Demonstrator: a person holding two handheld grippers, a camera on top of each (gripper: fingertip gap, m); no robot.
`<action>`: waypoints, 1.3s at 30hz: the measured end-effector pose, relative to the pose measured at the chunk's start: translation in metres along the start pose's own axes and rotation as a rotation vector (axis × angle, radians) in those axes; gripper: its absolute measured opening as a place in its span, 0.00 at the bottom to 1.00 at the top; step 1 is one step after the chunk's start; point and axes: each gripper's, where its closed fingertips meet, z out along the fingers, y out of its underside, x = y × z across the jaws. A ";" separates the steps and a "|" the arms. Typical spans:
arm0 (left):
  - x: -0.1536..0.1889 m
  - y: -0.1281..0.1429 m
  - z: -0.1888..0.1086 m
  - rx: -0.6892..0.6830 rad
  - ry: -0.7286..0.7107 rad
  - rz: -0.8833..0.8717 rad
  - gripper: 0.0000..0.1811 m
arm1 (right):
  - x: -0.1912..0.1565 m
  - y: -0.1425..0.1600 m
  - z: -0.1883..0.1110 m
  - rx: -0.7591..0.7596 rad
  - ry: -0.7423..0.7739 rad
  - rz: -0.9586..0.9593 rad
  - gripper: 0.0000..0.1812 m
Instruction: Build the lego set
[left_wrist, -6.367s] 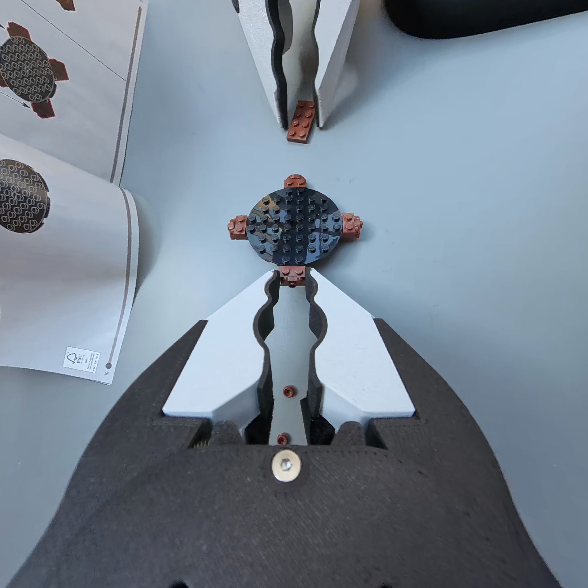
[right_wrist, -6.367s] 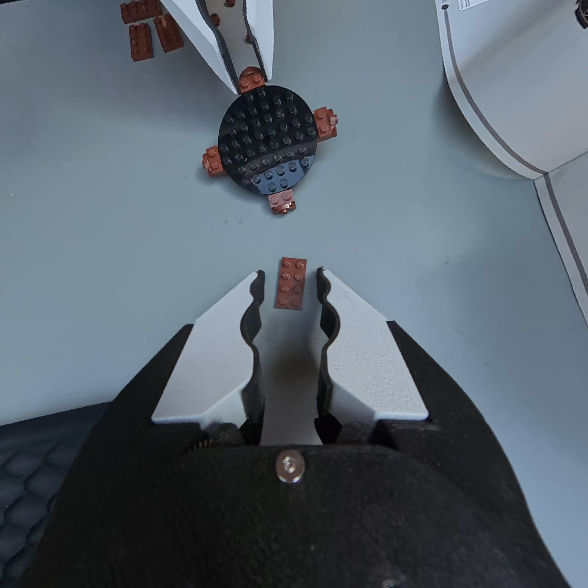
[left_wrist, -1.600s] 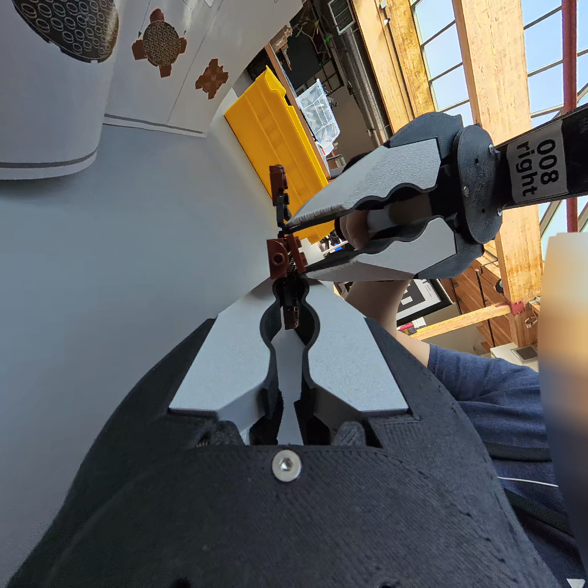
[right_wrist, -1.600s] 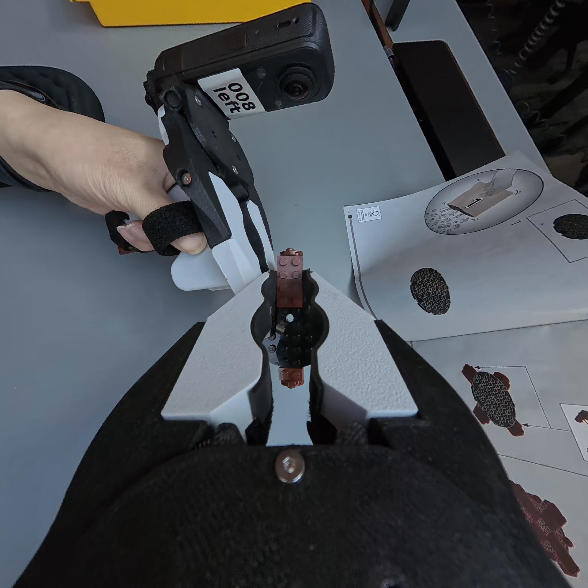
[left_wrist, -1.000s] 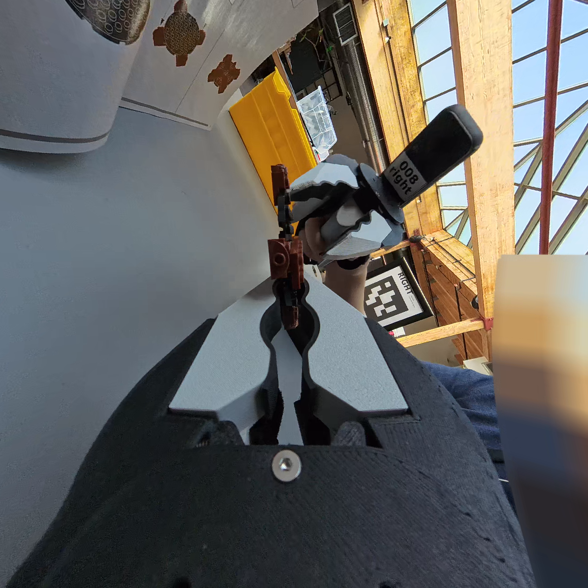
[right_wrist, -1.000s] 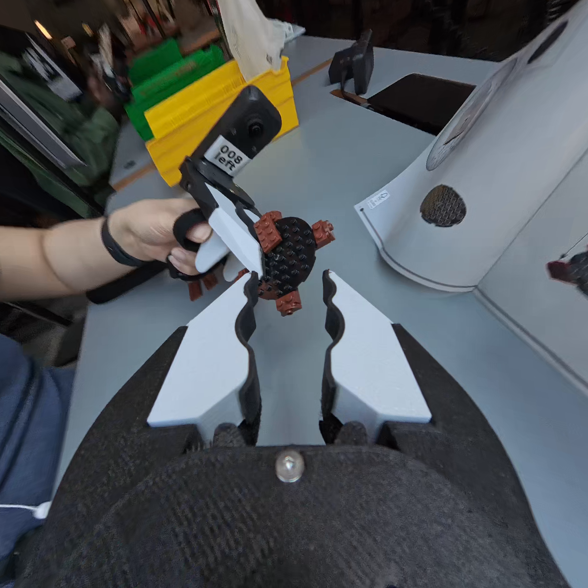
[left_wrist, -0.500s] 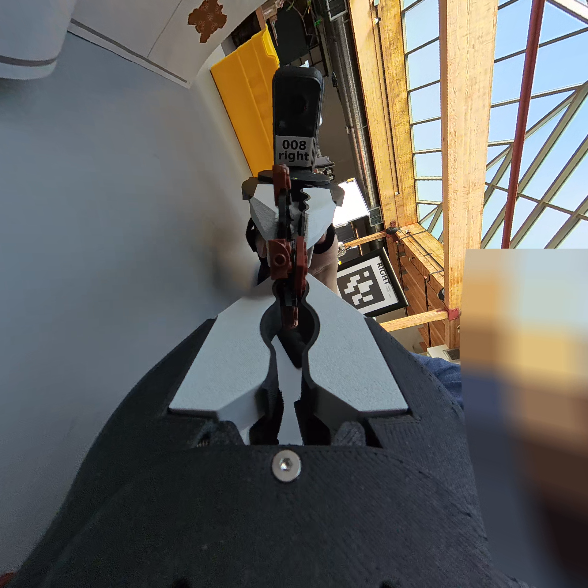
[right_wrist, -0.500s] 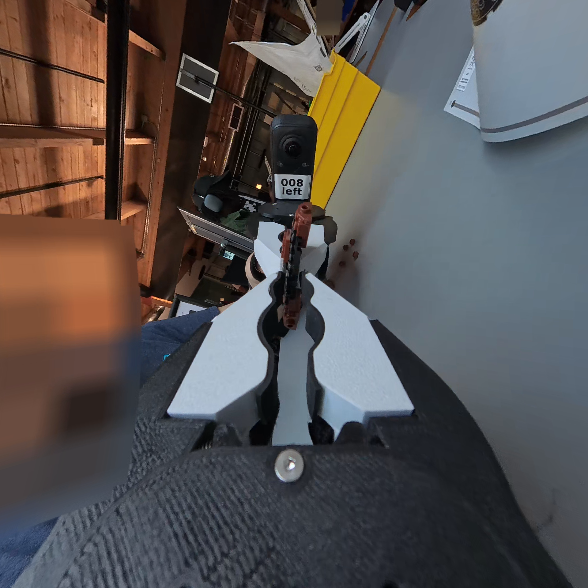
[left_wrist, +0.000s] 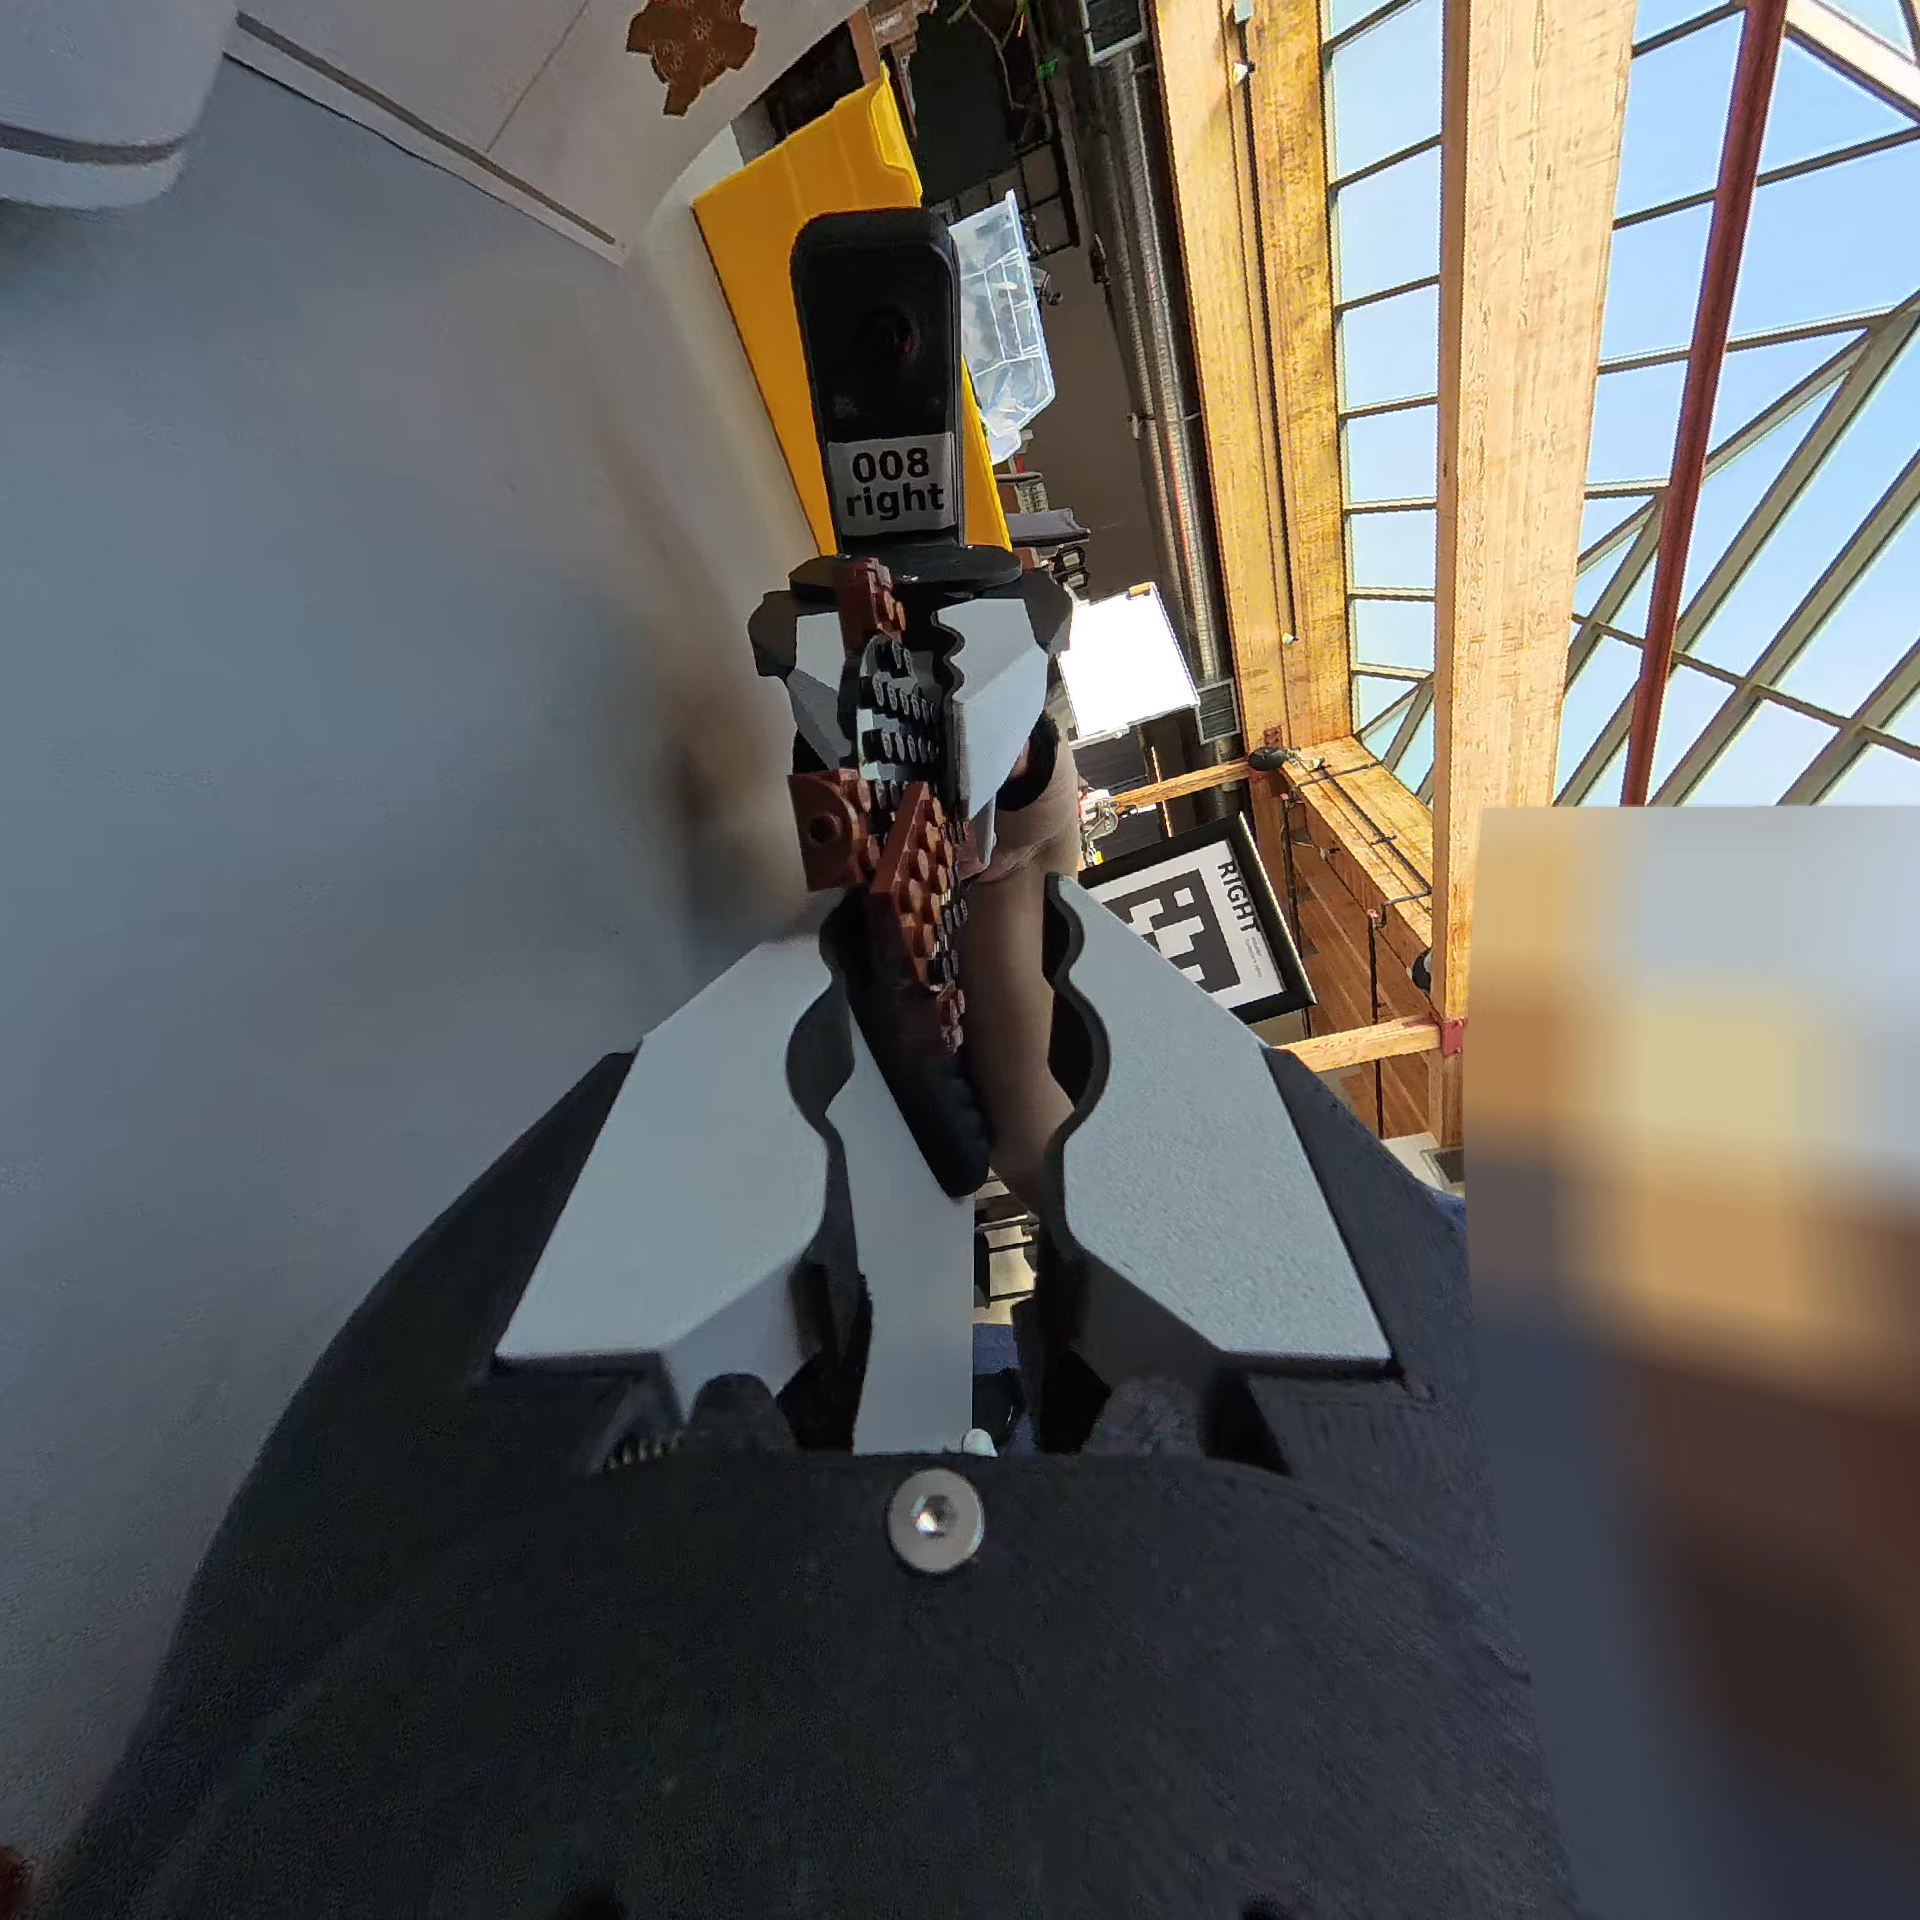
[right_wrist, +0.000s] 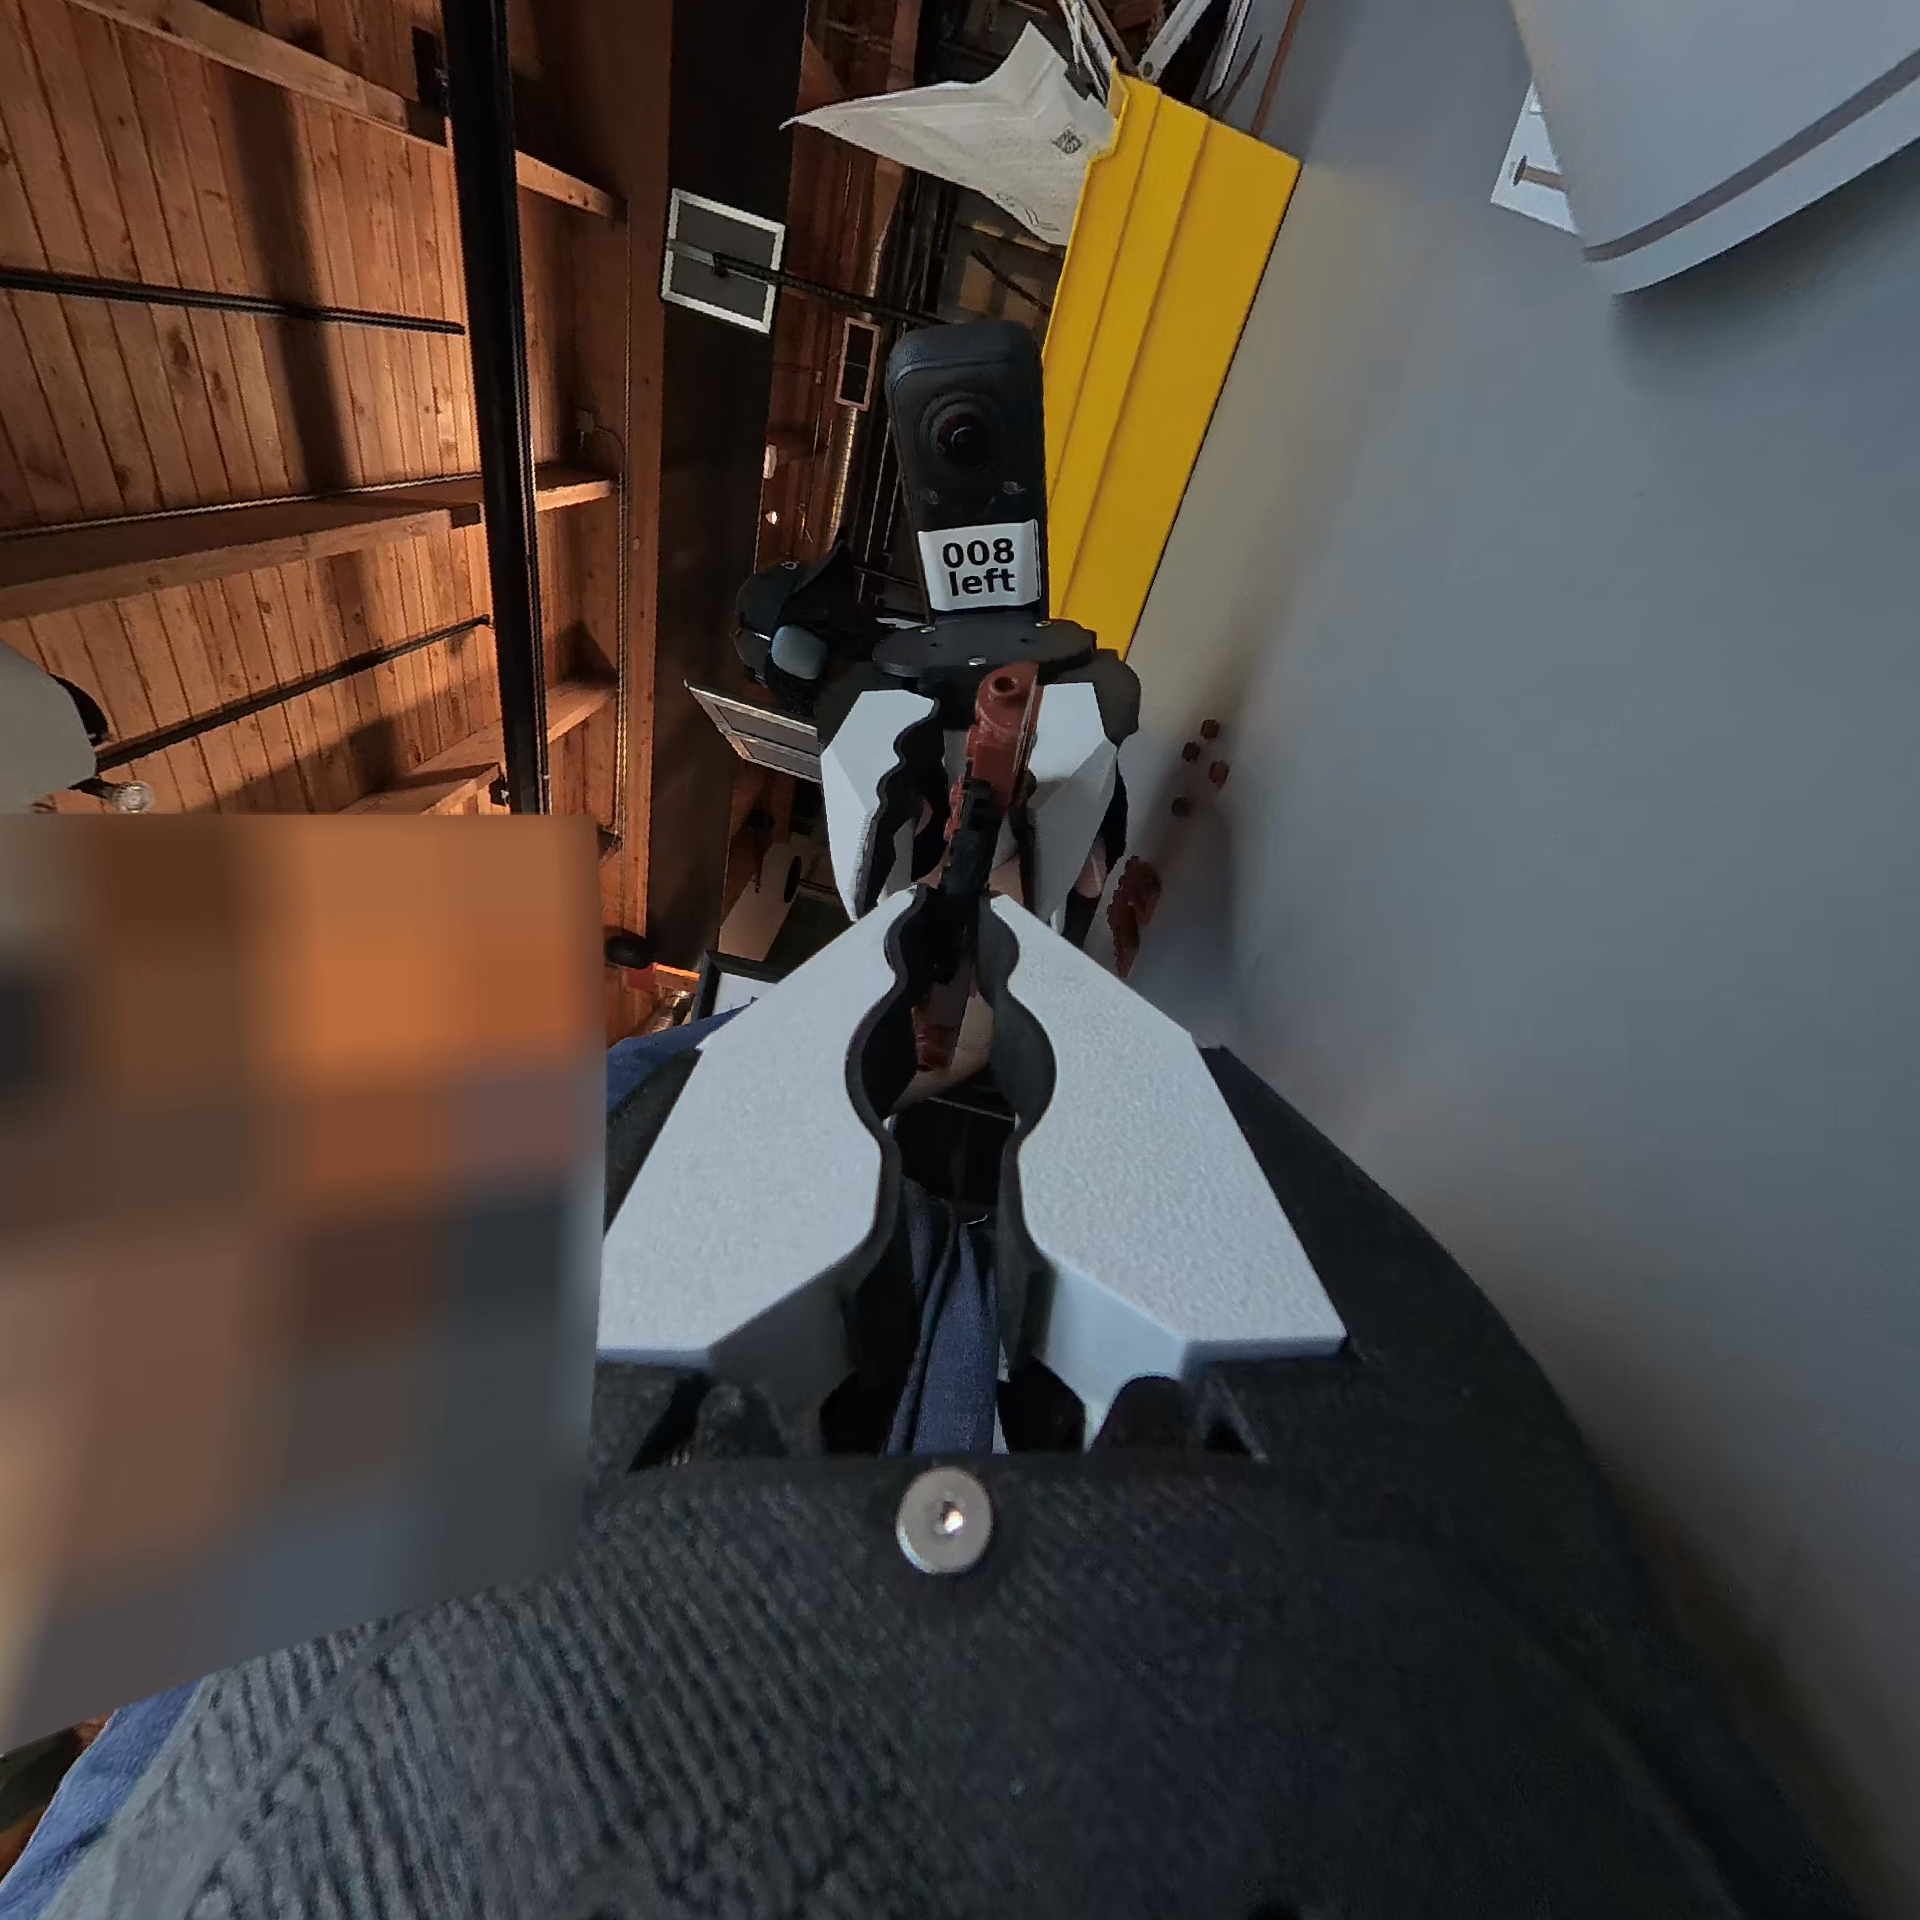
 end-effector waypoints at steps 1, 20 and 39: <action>0.001 0.001 0.000 -0.010 0.000 0.009 0.18 | -0.002 -0.001 -0.001 0.004 -0.014 0.006 0.03; -0.005 0.009 -0.012 -0.125 -0.078 0.066 0.01 | 0.000 0.005 -0.005 -0.054 -0.030 0.008 0.03; 0.028 0.035 -0.020 -0.697 -0.234 0.083 0.01 | 0.004 0.018 -0.002 -0.149 -0.054 0.013 0.03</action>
